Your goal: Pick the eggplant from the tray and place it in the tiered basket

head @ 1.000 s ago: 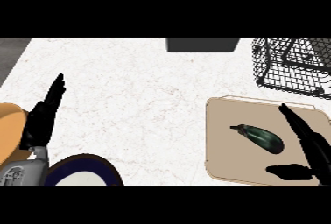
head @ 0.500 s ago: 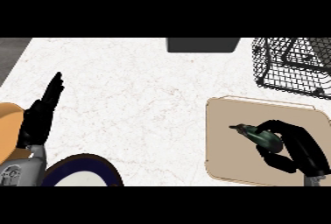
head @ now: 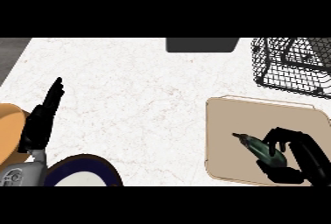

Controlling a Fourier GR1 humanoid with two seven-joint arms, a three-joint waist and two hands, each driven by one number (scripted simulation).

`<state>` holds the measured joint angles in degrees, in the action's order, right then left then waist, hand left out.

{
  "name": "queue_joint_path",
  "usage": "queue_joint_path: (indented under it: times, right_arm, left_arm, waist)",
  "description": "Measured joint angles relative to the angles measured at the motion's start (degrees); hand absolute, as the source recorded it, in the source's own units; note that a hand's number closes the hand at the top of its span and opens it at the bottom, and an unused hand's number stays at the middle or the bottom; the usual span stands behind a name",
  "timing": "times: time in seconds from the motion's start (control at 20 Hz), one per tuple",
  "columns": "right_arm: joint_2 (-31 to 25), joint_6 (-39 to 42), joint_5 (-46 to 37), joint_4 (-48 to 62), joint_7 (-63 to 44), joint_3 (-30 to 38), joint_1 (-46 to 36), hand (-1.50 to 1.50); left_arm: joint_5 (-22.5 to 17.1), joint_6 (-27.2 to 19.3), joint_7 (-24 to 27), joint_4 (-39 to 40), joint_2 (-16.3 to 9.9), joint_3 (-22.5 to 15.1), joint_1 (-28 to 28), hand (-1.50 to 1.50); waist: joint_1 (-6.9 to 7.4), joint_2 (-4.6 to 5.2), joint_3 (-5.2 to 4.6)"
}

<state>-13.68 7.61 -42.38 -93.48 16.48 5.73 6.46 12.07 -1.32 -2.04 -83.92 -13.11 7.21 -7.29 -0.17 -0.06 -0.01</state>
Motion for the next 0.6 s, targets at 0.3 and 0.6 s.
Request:
queue_joint_path:
  times: [0.3,0.6]
  right_arm:
    - [7.78,3.45,-8.47,2.12,-22.89,-5.83,-10.33,1.50]
    - [12.28,-2.68,-8.23,6.52,-46.72,-11.45,-26.61,1.50]
  left_arm:
    - [0.74,-0.04,-1.26,-0.38,1.00,-1.50,-2.01,0.00]
    - [0.90,0.18,-1.49,0.43,1.06,-1.72,-3.17,0.00]
  waist:
    - [2.20,0.40,-0.17]
    - [2.99,0.41,-0.07]
